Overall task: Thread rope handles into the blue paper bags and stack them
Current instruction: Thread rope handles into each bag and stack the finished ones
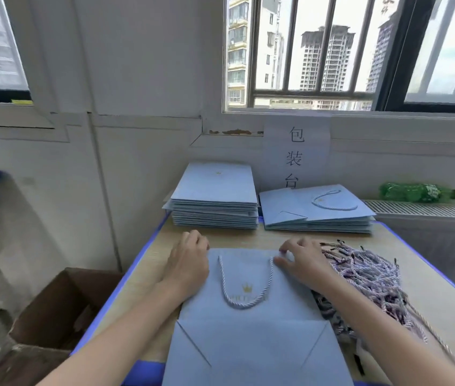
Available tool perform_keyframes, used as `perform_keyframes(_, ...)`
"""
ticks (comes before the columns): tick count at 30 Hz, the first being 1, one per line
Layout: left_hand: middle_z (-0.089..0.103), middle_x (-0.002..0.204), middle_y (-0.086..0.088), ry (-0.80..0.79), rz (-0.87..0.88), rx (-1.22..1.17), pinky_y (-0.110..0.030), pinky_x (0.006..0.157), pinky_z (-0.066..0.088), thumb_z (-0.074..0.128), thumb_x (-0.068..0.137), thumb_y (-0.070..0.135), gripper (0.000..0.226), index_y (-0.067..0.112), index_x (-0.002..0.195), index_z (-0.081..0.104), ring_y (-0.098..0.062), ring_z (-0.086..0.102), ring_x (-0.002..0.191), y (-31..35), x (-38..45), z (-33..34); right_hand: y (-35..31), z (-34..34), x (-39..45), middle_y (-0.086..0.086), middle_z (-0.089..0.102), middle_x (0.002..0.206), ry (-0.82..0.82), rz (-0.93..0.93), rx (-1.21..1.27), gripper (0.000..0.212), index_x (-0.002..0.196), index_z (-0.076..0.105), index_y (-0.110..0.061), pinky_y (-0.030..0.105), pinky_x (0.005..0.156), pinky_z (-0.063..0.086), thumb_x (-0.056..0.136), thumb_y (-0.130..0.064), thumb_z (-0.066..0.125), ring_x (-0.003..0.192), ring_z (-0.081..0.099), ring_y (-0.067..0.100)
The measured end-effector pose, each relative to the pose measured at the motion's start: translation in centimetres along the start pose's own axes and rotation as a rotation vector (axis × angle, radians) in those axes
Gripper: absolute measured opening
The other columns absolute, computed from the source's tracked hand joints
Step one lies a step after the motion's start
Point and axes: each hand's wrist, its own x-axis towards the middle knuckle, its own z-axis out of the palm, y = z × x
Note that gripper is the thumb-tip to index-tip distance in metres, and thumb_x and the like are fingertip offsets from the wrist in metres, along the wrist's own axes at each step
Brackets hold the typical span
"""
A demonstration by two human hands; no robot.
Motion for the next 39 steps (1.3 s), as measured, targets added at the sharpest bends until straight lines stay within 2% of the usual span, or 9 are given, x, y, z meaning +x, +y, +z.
perform_keyframes(5, 0.032, 0.153, -0.006, -0.331, 0.116, -0.097, -0.023, 0.114, 0.015, 0.023, 0.104, 0.022, 0.045, 0.008, 0.146, 0.034, -0.014, 0.023, 0.144, 0.4, 0.4, -0.6, 0.3, 1.3, -0.5, 0.003, 0.054, 0.122, 0.247, -0.214, -0.191, 0.045, 0.121, 0.061, -0.017, 0.033, 0.097, 0.031, 0.098, -0.039, 0.029, 0.116, 0.040, 0.022)
perform_keyframes(8, 0.000, 0.160, 0.001, -0.458, 0.116, -0.043, -0.023, 0.116, -0.003, 0.017, 0.104, 0.035, 0.054, 0.013, 0.152, 0.007, -0.007, -0.003, 0.146, 0.6, 0.5, -0.7, -0.9, 0.4, -0.5, -0.006, 0.046, 0.138, 0.183, -0.241, -0.291, 0.069, 0.126, 0.056, -0.020, 0.029, 0.102, 0.026, 0.086, -0.041, 0.004, 0.128, 0.036, 0.015)
perform_keyframes(12, -0.016, 0.158, 0.002, -0.528, 0.123, 0.076, -0.029, 0.117, -0.009, 0.018, 0.103, 0.042, 0.062, 0.015, 0.151, -0.008, -0.007, -0.016, 0.144, 0.9, 0.4, -0.9, -4.5, -0.8, 1.5, -0.006, 0.025, 0.154, -0.018, -0.365, -0.228, 0.045, 0.145, 0.033, -0.019, 0.026, 0.111, 0.016, 0.101, -0.027, 0.025, 0.141, 0.020, 0.013)
perform_keyframes(18, -0.018, 0.158, 0.002, -0.560, 0.124, 0.092, -0.026, 0.114, -0.013, 0.017, 0.103, 0.040, 0.061, 0.015, 0.150, -0.012, -0.005, -0.018, 0.143, 0.8, 0.3, -1.0, -6.4, 2.8, 3.6, -0.007, -0.007, 0.158, -0.301, -0.388, -0.285, 0.055, 0.151, 0.000, -0.019, 0.036, 0.118, -0.001, 0.102, -0.040, 0.012, 0.144, -0.007, 0.005)
perform_keyframes(22, 0.006, 0.160, -0.006, -0.504, 0.087, 0.114, -0.031, 0.117, -0.006, 0.019, 0.104, 0.025, 0.051, 0.009, 0.152, 0.013, -0.012, 0.002, 0.147, 1.5, 2.0, -1.3, -6.2, 3.2, 3.8, -0.009, -0.016, 0.157, -0.336, -0.359, -0.317, 0.060, 0.149, -0.010, -0.022, 0.043, 0.117, -0.006, 0.099, -0.049, 0.007, 0.143, -0.015, 0.005)
perform_keyframes(26, 0.004, 0.160, -0.009, -0.409, 0.023, 0.026, -0.029, 0.119, -0.001, 0.021, 0.102, 0.023, 0.052, 0.006, 0.151, 0.016, -0.014, 0.001, 0.147, 3.3, 2.9, -0.1, -5.8, 3.8, 3.5, -0.003, -0.010, 0.158, -0.250, -0.359, -0.249, 0.054, 0.151, -0.005, -0.017, 0.036, 0.118, 0.000, 0.102, -0.033, 0.011, 0.144, -0.008, 0.007)
perform_keyframes(30, -0.009, 0.160, -0.007, -0.532, 0.012, 0.081, -0.030, 0.117, -0.007, 0.014, 0.103, 0.033, 0.057, 0.008, 0.151, -0.004, -0.014, -0.008, 0.147, 3.3, 2.8, 0.5, -4.7, 1.3, 3.9, -0.003, 0.023, 0.154, -0.206, -0.254, 0.335, 0.049, 0.147, 0.027, -0.014, 0.023, 0.113, 0.014, 0.099, -0.011, 0.035, 0.143, 0.018, 0.011)
perform_keyframes(35, -0.012, 0.159, -0.008, -0.568, 0.022, 0.132, -0.031, 0.118, -0.007, 0.015, 0.103, 0.034, 0.059, 0.007, 0.151, -0.006, -0.015, -0.012, 0.146, 3.4, 3.3, 0.1, -2.6, 1.6, 3.2, -0.003, -0.013, 0.157, -0.258, -0.301, -0.231, 0.056, 0.150, -0.004, -0.016, 0.031, 0.116, -0.006, 0.102, -0.037, 0.015, 0.143, -0.012, 0.006)
perform_keyframes(39, -0.013, 0.159, -0.007, -0.511, 0.054, 0.156, -0.030, 0.118, -0.006, 0.017, 0.102, 0.029, 0.058, 0.007, 0.151, -0.005, -0.014, -0.011, 0.147, 4.7, 3.6, 0.5, -2.4, 2.0, 3.0, -0.001, -0.018, 0.156, -0.281, -0.304, -0.258, 0.055, 0.150, -0.010, -0.015, 0.033, 0.116, -0.008, 0.102, -0.033, 0.012, 0.143, -0.016, 0.006)
